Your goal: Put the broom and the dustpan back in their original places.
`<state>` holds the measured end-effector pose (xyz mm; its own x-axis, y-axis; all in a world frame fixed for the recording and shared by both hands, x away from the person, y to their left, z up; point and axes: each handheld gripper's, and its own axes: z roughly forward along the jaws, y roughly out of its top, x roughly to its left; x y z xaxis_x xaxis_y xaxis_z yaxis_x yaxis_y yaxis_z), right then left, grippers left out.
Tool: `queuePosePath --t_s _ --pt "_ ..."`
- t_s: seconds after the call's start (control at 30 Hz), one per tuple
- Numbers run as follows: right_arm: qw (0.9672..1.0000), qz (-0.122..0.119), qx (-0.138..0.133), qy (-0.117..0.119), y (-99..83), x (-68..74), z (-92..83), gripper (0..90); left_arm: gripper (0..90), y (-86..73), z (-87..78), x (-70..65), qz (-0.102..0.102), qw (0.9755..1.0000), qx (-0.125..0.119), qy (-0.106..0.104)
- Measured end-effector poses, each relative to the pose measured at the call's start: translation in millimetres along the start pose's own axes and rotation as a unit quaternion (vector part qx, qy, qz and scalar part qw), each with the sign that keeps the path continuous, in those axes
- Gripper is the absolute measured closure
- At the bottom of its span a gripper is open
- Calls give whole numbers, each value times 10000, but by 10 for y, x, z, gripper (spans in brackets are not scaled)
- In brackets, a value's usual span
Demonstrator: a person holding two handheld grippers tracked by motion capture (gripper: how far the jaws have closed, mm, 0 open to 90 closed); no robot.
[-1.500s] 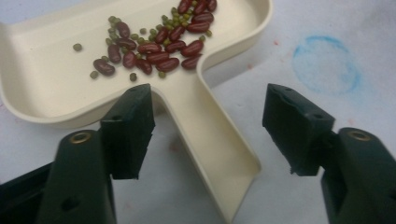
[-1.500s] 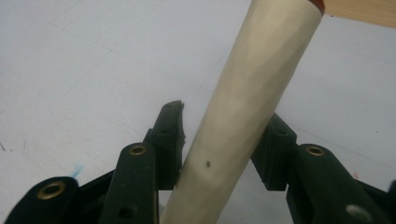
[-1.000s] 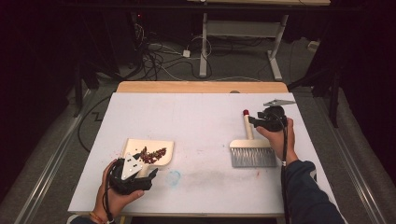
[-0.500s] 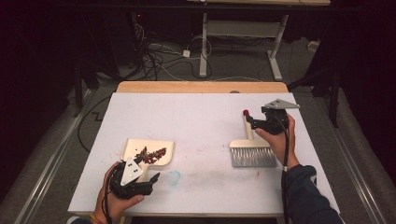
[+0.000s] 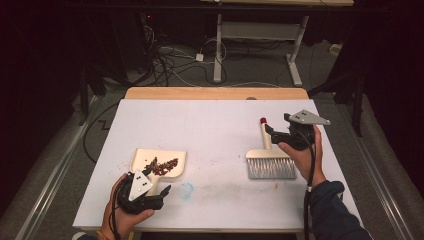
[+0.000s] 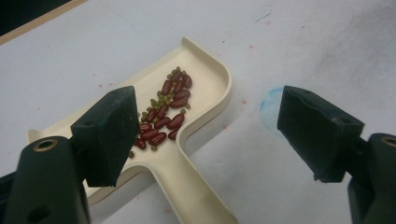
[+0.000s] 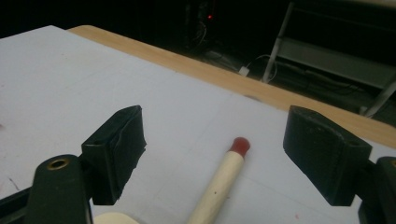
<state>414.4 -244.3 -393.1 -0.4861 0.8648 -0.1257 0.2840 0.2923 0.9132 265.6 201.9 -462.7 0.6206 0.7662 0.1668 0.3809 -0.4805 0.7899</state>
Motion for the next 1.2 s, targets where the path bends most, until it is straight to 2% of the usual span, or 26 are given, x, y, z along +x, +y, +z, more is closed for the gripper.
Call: queuePosePath --t_s 0.2,0.27,0.37,0.67,1.0,1.2 --pt "9998 -136 -16 162 29 77 -87 206 204 -2 15 -1 2 10000 22 -31" --pt "9997 -197 -30 151 40 99 -108 209 204 1 21 -3 22 10000 48 -38" --pt "9996 -163 -46 211 40 128 -134 208 204 6 26 -10 35 10000 60 -35" --pt "9991 -329 -191 196 15 221 -280 210 204 3 16 -5 54 10000 35 -36" --pt "9974 -578 -383 215 -56 307 -535 210 204 9 24 -12 90 9999 46 -48" --pt "9966 -693 -382 249 -115 345 -656 208 204 15 35 -16 105 9999 59 -57"
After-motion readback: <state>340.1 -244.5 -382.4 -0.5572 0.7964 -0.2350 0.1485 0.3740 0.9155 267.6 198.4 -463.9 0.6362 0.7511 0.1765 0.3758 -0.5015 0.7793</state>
